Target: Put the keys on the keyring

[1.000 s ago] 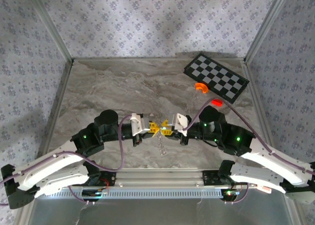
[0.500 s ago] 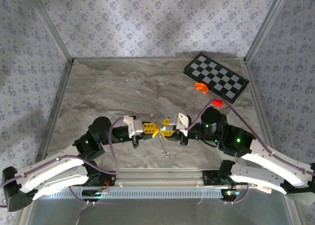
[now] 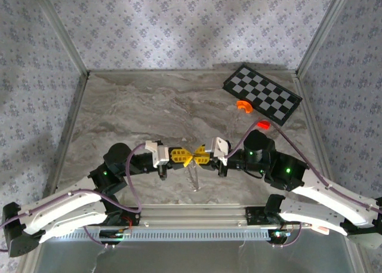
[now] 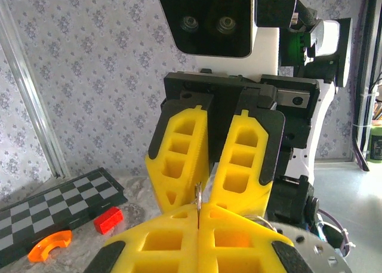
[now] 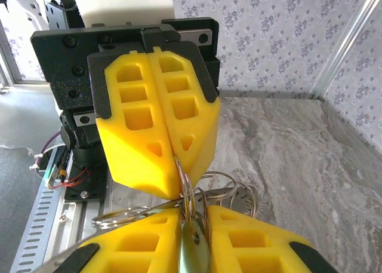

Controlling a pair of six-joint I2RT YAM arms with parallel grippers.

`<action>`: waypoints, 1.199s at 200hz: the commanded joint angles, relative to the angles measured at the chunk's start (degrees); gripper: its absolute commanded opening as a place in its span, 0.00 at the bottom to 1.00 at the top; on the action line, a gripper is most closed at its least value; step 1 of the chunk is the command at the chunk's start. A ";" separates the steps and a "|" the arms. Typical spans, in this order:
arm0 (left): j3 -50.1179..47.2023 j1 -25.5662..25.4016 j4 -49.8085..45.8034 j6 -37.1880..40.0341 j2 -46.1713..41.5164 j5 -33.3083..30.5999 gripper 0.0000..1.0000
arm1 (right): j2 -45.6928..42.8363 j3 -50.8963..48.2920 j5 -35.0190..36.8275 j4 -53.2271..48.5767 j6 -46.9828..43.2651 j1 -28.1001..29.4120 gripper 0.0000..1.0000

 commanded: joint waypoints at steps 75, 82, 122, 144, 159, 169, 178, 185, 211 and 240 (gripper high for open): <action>-0.71 -0.45 5.49 -1.11 -1.10 0.89 0.00 | -3.37 -1.77 1.84 4.03 1.08 -0.23 0.30; -0.75 -0.44 5.44 -1.07 -1.11 0.91 0.00 | -3.50 -1.78 2.01 4.15 1.08 -0.17 0.30; -0.59 -0.45 5.33 -1.13 -1.37 1.02 0.00 | -4.02 -1.78 1.82 3.98 1.16 -0.24 0.28; -0.37 -0.45 5.35 -1.15 -1.02 1.15 0.00 | -3.22 -1.59 0.42 3.67 1.21 -0.24 0.25; -0.31 -0.52 5.38 -1.23 -0.89 1.33 0.00 | -2.70 -1.45 -0.62 3.48 1.28 -0.23 0.23; -0.25 -0.55 5.52 -1.25 -0.84 1.40 0.00 | -2.37 -1.51 -0.69 3.36 1.27 -0.23 0.22; -0.31 -0.54 5.63 -1.35 -0.92 1.37 0.00 | -2.30 -1.52 -0.78 3.19 1.25 -0.18 0.20; -0.40 -0.54 5.77 -1.41 -0.84 1.37 0.00 | -2.38 -1.71 -1.01 3.27 1.30 -0.19 0.19; -0.42 -0.54 5.84 -1.41 -0.49 1.44 0.00 | -2.20 -1.83 -1.76 3.71 1.45 -0.23 0.15; -0.62 -0.63 5.77 -1.45 -0.54 1.20 0.00 | -1.84 -2.15 -2.53 4.11 1.58 -0.13 0.09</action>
